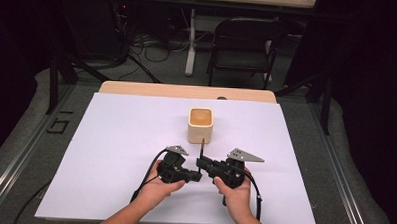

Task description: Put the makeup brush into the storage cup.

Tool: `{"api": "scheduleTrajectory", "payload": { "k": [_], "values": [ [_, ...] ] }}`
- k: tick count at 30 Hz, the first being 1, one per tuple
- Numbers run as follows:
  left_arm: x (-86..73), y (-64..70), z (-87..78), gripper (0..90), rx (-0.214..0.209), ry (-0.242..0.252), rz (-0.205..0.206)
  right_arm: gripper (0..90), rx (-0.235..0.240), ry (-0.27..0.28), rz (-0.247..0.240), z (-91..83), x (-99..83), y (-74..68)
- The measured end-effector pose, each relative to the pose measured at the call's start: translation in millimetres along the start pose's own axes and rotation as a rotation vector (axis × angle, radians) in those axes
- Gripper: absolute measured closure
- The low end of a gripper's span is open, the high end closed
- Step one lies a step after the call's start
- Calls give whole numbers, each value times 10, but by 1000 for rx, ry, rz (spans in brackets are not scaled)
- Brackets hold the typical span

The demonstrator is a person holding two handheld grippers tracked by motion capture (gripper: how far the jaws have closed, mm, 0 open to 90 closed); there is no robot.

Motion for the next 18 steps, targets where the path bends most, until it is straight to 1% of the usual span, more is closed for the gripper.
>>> {"api": "scheduleTrajectory", "payload": {
  "k": [1,3,5,6,8,11,13,18],
  "values": [
    [2,4,-4,858,15,-4,18,722,1,-4,3,-1,1,3],
    [7,10,-15,858,33,-10,39,697,3,-11,1,-5,2,6],
    [11,17,-26,858,64,-17,71,674,7,-20,-2,-10,6,4],
    [13,19,-33,858,77,-23,87,661,11,-10,-1,-3,2,1],
    [13,23,-40,858,95,-28,105,645,13,-26,-17,-19,13,-4],
    [11,25,-49,858,126,-42,136,618,14,-27,-38,-26,29,-21],
    [9,24,-54,858,140,-54,150,599,11,-31,-57,-31,40,-29],
    [-1,19,-58,858,161,-70,174,568,6,-36,-82,-39,52,-38]
  ]
}}
Point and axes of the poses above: each handheld gripper's, and its own axes: z roughly forward along the jaws, x roughly out of its top, y roughly to its right, the point moved 1 cm from there along z, roughly forward along the jaws, and after that the axes turned 13 degrees about y, right-handed, at the moved point
